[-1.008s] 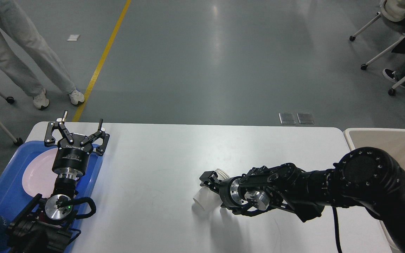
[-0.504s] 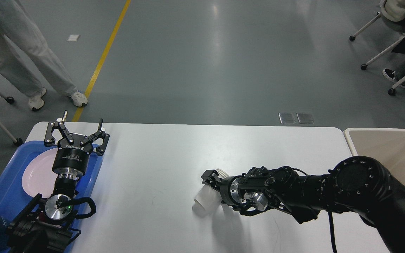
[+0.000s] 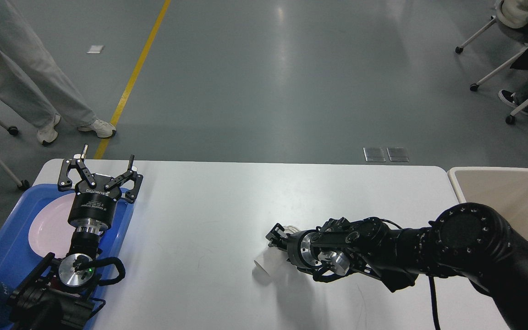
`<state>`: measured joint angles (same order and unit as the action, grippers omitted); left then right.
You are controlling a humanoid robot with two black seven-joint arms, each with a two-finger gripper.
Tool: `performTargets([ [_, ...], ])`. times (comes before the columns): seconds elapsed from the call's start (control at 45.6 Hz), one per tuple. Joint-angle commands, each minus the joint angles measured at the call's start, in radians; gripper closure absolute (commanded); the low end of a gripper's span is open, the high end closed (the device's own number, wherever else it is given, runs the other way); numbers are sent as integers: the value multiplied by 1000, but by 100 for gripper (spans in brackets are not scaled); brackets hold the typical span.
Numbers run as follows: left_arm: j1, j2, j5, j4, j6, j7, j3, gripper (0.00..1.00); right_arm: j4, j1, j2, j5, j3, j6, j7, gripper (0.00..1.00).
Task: Tidy desktop
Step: 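Grasp the white paper cup with the right gripper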
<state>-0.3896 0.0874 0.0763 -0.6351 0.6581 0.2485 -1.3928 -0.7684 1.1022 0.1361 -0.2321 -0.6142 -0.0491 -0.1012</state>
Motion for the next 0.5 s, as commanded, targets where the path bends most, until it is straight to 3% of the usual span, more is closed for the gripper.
performTargets([
  [0.0, 0, 0, -1, 0, 0, 0, 0, 4, -32, 14, -7, -1, -1, 0, -2, 88],
  [0.131, 0, 0, 0, 0, 0, 0, 0, 4, -58, 37, -30, -3, -1, 0, -2, 100],
  [0.329, 0, 0, 0, 0, 0, 0, 0, 4, -81, 61, -59, -10, 1, 0, -3, 100],
  [0.482, 0, 0, 0, 0, 0, 0, 0, 4, -183, 129, -101, -10, -9, 2, -20, 100],
])
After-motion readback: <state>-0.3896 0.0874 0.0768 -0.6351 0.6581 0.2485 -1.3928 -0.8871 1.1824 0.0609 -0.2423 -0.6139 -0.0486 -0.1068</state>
